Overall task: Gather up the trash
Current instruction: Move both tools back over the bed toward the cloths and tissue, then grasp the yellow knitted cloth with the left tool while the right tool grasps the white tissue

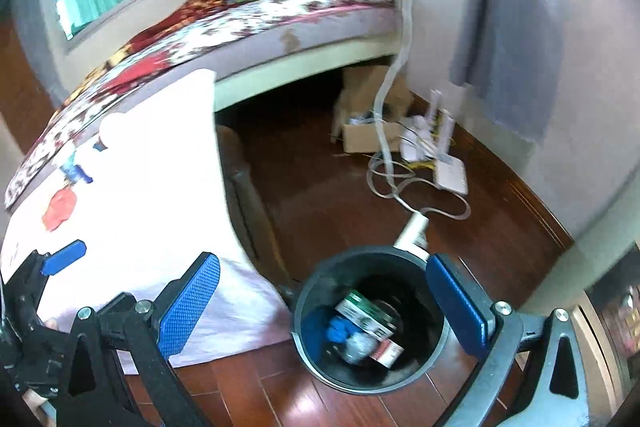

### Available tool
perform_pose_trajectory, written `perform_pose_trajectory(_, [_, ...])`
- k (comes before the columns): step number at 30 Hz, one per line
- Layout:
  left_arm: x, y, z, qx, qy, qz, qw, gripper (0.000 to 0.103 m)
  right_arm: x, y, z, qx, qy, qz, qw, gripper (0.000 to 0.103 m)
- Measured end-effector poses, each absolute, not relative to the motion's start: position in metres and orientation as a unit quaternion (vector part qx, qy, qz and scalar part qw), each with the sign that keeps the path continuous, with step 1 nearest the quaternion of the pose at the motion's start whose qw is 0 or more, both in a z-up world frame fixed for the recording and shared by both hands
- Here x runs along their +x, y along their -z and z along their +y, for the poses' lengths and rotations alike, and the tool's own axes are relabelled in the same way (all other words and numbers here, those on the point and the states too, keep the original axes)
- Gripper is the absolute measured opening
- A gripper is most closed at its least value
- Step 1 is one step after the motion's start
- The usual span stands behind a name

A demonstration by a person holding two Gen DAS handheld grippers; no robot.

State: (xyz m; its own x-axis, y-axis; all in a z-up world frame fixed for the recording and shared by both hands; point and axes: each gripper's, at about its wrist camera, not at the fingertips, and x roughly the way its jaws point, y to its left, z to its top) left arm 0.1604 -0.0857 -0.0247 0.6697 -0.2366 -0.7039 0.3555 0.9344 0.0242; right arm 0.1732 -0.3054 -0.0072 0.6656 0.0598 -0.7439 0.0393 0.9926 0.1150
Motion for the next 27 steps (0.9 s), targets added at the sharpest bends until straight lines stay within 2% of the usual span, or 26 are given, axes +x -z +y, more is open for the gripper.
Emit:
perform_pose_trajectory(11, [0.17, 0.022, 0.041, 0.025, 0.049, 0.365, 0.929, 0.101, 0.211, -0.004, -0.185, 0.012, -0.085, 0.396, 0.914, 0.103])
perform_pose_trajectory(15, [0.169, 0.024, 0.092, -0.001, 0.007, 0.363, 0.932, 0.099, 0.222, -0.004, -0.136, -0.008, -0.118, 0.391, 0.913, 0.103])
perform_pose_trajectory(20, [0.173, 0.028, 0.151, -0.023, -0.033, 0.363, 0.931, 0.093, 0.235, 0.004, -0.081, -0.028, -0.148, 0.399, 0.904, 0.103])
perform_pose_trajectory(27, [0.191, 0.037, 0.233, -0.059, -0.088, 0.35, 0.931, 0.092, 0.259, 0.005, -0.027, -0.049, -0.183, 0.375, 0.908, 0.103])
